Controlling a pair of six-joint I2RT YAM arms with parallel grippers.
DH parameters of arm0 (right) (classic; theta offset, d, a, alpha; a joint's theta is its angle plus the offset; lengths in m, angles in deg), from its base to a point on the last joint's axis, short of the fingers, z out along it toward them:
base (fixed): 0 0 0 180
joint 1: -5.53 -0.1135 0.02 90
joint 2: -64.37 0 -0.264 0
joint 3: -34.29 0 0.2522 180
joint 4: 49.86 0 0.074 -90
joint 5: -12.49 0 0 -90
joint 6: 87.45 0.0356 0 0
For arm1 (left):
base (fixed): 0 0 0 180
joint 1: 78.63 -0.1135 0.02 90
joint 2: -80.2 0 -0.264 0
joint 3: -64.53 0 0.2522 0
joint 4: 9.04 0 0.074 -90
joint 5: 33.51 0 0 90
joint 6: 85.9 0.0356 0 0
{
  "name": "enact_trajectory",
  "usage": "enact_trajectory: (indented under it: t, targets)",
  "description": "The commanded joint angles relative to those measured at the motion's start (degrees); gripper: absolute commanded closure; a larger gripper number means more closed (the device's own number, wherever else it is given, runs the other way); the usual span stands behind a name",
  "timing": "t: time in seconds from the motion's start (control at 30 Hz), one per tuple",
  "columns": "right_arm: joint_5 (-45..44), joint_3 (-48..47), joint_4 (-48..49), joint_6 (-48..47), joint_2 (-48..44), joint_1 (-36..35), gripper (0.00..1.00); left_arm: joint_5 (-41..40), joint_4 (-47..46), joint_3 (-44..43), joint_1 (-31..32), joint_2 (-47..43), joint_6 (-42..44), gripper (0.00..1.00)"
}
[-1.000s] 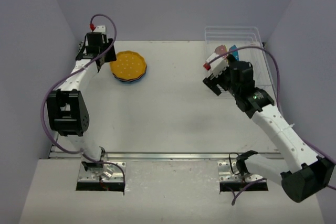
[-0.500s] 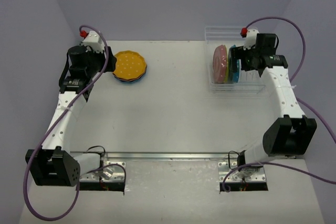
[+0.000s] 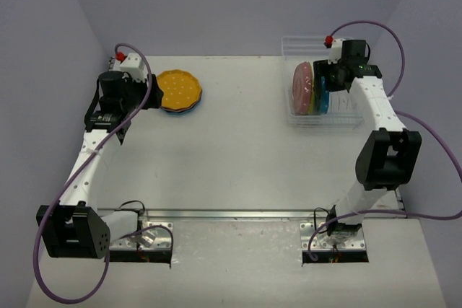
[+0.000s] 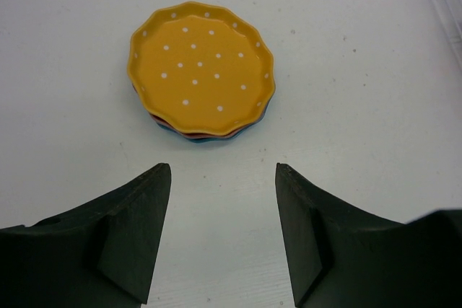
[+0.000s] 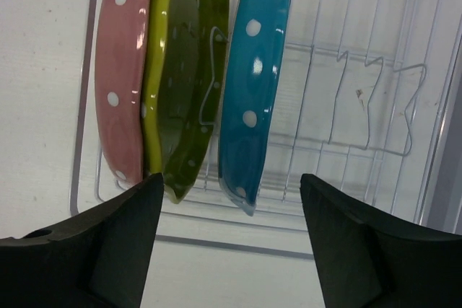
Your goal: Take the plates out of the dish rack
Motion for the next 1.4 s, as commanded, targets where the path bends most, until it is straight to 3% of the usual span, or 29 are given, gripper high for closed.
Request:
enact_trajectory:
  t: [0.0, 0.6, 0.8, 0.9, 0.97, 1.37]
  targets:
    - [-0.97, -2.74, 3.97, -0.71, 1.27, -0.03, 0.27, 0.45, -2.87, 1.32, 0.38, -0.58, 0.11, 0.42]
    - [-2.46, -2.66, 8.98, -1.06, 8.81, 0.84, 0.37, 1.15, -2.78, 0.00, 0.38, 1.88, -0.07, 0.40]
    - [0.73, -2.67, 7.91, 0.65, 7.67, 0.75, 0.59, 1.40, -1.34, -0.51, 0.38, 1.44, 0.02, 0.27]
    - [2.25, -3.81, 6.15, 1.32, 6.31, 0.86, 0.70, 1.76, -0.81, -0.73, 0.38, 1.43, -0.21, 0.14]
    - [3.63, -4.62, 5.07, 3.45, 4.66, 1.02, 0.78, 1.50, -0.49, -1.07, 0.38, 1.35, -0.79, 0.00]
    - [7.21, -16.00, -2.84, 4.38, -0.80, 1.32, 0.99, -0.32, 1.51, -4.90, 0.29, 2.30, -3.86, 0.00]
